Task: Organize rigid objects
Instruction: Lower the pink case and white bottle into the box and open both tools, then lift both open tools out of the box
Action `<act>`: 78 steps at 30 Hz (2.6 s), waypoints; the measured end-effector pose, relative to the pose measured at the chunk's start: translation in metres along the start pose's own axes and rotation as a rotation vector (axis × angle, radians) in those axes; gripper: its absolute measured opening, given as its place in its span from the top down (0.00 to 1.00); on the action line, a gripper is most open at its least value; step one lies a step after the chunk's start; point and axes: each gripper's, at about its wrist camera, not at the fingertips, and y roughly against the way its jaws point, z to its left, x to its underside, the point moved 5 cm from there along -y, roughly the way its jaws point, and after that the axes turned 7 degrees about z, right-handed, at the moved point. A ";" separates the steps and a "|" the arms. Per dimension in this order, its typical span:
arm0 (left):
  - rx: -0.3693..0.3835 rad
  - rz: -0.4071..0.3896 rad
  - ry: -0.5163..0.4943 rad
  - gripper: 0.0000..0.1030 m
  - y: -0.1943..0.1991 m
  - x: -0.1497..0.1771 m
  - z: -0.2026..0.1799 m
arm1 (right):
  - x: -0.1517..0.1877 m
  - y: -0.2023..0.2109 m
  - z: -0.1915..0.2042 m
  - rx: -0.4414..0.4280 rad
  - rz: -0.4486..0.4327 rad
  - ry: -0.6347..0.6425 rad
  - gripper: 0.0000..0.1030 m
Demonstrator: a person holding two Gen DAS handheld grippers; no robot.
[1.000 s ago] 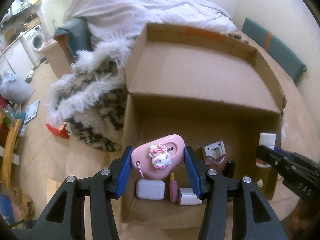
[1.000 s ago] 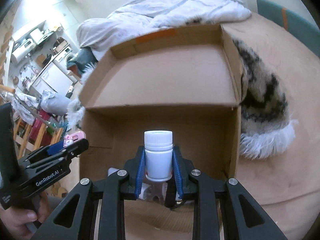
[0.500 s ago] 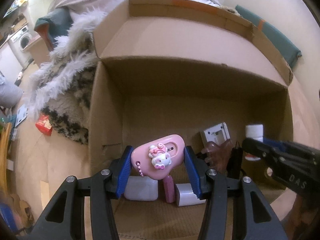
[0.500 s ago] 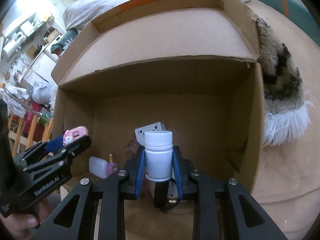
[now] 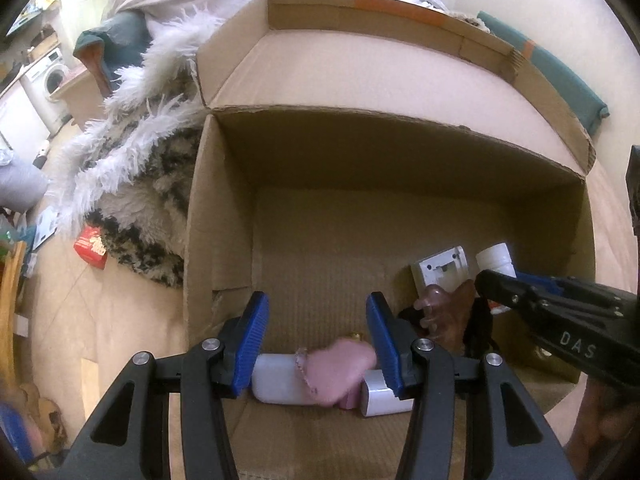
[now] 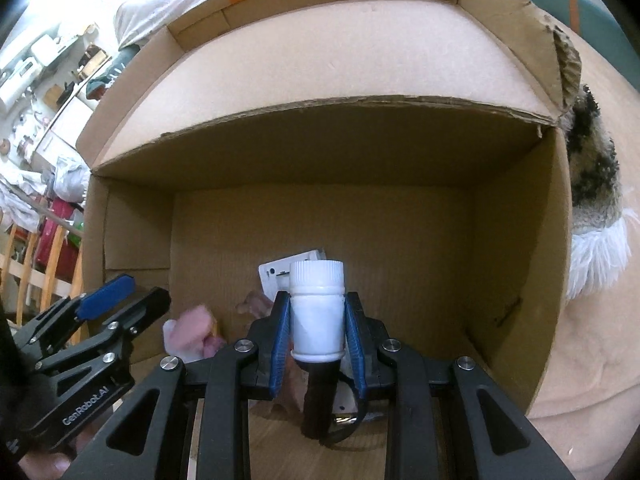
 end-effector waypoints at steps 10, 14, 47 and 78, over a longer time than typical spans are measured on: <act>-0.006 0.012 -0.007 0.48 0.000 0.000 0.000 | -0.008 0.000 0.008 -0.018 -0.018 0.002 0.72; -0.013 -0.003 -0.016 0.40 0.005 0.000 -0.002 | -0.009 0.007 0.009 -0.038 -0.043 -0.001 0.38; -0.032 -0.053 0.031 0.34 0.030 -0.005 0.009 | -0.014 0.041 0.016 -0.092 -0.192 0.002 0.00; -0.053 -0.051 0.117 0.34 0.092 0.074 0.048 | 0.081 0.088 0.022 -0.043 -0.203 0.041 0.00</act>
